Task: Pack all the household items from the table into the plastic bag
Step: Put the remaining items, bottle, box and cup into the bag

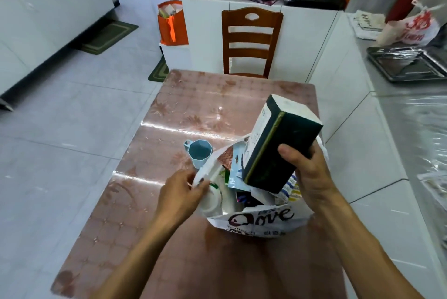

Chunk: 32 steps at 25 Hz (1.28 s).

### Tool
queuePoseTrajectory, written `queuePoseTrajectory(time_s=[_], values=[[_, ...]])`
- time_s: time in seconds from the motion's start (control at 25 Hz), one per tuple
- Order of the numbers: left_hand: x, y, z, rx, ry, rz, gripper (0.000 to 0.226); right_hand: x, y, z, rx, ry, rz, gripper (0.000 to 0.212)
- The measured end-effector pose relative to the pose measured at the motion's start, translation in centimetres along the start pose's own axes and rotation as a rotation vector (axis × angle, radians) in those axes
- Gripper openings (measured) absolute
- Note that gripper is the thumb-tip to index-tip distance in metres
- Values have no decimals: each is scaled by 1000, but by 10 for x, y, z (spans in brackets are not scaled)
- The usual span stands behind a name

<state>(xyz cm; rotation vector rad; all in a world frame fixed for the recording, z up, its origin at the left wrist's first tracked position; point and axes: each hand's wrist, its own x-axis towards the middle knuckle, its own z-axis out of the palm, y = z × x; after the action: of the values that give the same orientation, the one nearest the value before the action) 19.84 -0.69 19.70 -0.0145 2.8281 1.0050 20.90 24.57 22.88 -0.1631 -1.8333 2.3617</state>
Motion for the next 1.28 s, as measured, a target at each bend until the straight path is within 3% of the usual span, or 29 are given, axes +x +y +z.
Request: queuePoseTrajectory(time_s=[0.04, 0.16, 0.24, 0.32, 0.4, 0.64, 0.76, 0.84, 1.0, 1.12, 1.28], values=[[6, 2, -2, -142, 41, -55, 15, 1, 0, -3, 5, -3, -5, 77], [30, 27, -20, -674, 13, -203, 25, 1, 2, -2, 25, -9, -38, 73], [43, 54, -34, -832, -79, -177, 24, 6, 8, 4, 41, -21, -30, 78], [51, 69, -41, -854, -135, -142, 25, 11, 21, 13, 41, -36, 53, 90], [54, 72, -41, -853, -150, -134, 25, 15, 36, 19, 16, -45, 104, 90], [57, 62, -41, -853, -175, -116, 22, 18, 47, 26, -515, -137, -25, 88], [56, 52, -42, -866, -217, -91, 23, 20, 22, 17, -549, -188, -10, 89], [56, 46, -41, -907, -232, -98, 23, 26, 13, 17, -529, -308, 81, 87], [47, 46, -33, -908, -261, -55, 22, 24, 36, 30, -854, -514, 227, 91], [43, 47, -30, -882, -282, 2, 23, 19, 49, 33, -953, -470, 201, 92], [47, 45, -35, -1004, -250, -57, 24, 12, 48, 25, -710, -146, 172, 83]])
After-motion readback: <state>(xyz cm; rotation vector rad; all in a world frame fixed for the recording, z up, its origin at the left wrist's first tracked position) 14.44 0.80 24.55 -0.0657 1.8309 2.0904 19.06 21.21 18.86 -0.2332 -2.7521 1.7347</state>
